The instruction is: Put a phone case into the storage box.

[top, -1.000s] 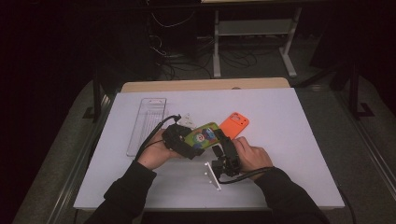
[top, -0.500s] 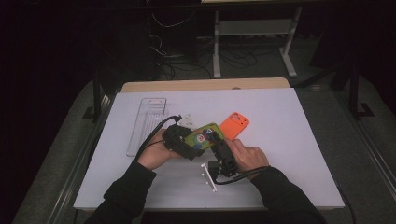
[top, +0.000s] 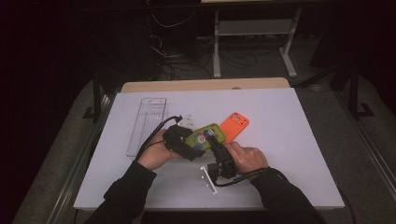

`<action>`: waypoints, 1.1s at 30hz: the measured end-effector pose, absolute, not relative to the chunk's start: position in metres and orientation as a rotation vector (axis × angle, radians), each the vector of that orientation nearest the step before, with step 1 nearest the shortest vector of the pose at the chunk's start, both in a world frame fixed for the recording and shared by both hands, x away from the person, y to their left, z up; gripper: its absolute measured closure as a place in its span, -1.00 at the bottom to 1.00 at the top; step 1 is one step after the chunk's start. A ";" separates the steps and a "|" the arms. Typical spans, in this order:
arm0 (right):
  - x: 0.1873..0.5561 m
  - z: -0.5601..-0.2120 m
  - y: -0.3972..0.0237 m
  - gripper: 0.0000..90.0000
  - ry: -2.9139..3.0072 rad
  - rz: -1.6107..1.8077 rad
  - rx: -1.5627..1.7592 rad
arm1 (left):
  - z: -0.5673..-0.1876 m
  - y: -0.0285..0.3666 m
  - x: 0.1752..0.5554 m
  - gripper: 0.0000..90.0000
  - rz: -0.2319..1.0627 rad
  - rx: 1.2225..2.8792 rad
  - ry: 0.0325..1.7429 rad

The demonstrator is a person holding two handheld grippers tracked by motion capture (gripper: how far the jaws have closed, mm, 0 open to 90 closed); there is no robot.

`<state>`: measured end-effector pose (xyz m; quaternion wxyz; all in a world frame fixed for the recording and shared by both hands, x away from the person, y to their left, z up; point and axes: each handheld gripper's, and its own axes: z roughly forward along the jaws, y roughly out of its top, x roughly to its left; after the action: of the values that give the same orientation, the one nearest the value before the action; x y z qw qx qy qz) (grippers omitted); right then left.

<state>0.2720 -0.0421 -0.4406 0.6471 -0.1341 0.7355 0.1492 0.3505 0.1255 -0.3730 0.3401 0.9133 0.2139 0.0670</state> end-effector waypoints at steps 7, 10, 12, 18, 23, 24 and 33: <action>0.272 -0.441 -0.042 0.65 1.677 0.337 -0.310 | -0.373 0.125 0.351 -0.66 0.171 2.383 0.545; 0.271 -0.441 -0.043 0.67 1.675 0.332 -0.309 | -0.373 0.125 0.351 -0.66 0.164 2.385 0.541; 0.270 -0.441 -0.043 0.68 1.680 0.329 -0.314 | -0.374 0.125 0.351 -0.66 0.150 2.376 0.554; 0.269 -0.441 -0.043 0.69 1.661 0.350 -0.299 | -0.374 0.127 0.352 -0.68 0.122 2.342 0.546; 0.270 -0.438 -0.046 0.69 1.673 0.362 -0.270 | -0.372 0.127 0.352 -0.84 0.107 2.332 0.550; 0.270 -0.438 -0.047 0.69 1.686 0.363 -0.261 | -0.373 0.127 0.351 -0.91 0.106 2.315 0.562; 0.274 -0.437 -0.053 0.69 1.702 0.378 -0.211 | -0.369 0.136 0.350 -1.00 0.123 2.293 0.526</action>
<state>0.2736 -0.0525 -0.4366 0.6385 -0.0923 0.7458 0.1658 0.3498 0.1358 -0.3691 0.3831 0.8991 0.2062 0.0481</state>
